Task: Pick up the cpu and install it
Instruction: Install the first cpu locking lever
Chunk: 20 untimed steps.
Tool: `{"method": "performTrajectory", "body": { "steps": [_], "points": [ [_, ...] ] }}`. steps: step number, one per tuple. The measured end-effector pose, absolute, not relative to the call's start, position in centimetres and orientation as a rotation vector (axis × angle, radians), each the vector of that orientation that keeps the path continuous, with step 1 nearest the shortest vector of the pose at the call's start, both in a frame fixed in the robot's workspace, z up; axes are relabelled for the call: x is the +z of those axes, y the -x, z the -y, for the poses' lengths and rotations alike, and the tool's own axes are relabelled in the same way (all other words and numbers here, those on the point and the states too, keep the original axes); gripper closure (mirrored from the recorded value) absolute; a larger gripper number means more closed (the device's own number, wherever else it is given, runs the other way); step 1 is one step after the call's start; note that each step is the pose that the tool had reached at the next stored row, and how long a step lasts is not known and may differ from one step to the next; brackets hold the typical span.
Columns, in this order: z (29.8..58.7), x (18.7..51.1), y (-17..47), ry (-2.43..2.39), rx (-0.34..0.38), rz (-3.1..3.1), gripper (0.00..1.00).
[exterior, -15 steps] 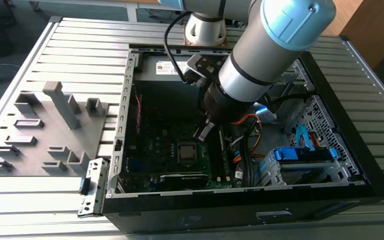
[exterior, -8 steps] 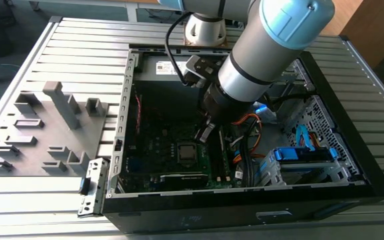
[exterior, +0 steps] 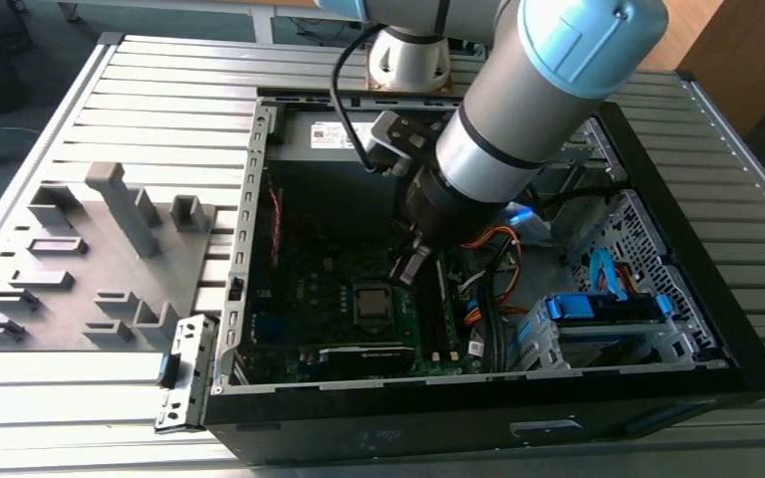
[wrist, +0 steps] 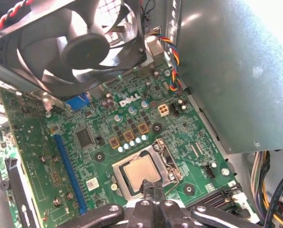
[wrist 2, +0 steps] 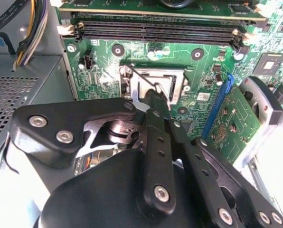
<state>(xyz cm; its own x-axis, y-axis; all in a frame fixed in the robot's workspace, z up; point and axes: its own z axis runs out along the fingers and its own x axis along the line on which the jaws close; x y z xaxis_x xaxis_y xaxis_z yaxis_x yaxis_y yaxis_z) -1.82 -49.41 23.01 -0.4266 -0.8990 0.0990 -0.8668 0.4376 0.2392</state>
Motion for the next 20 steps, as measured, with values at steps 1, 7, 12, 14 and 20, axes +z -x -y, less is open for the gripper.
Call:
{"method": "performTrajectory", "body": {
  "steps": [1, 7, 12, 14, 20],
  "points": [
    [49.41, 23.0, 1.79, -1.554, -0.223, 2.472, 0.89],
    [49.19, 22.87, 1.75, -1.591, -0.217, 2.45, 0.89],
    [48.82, 22.61, 1.74, -1.618, -0.213, 2.431, 0.89],
    [48.74, 22.51, 1.73, -1.63, -0.211, 2.422, 0.89],
    [48.62, 22.37, 1.59, -1.664, -0.211, 2.399, 0.89]
  ]
}}
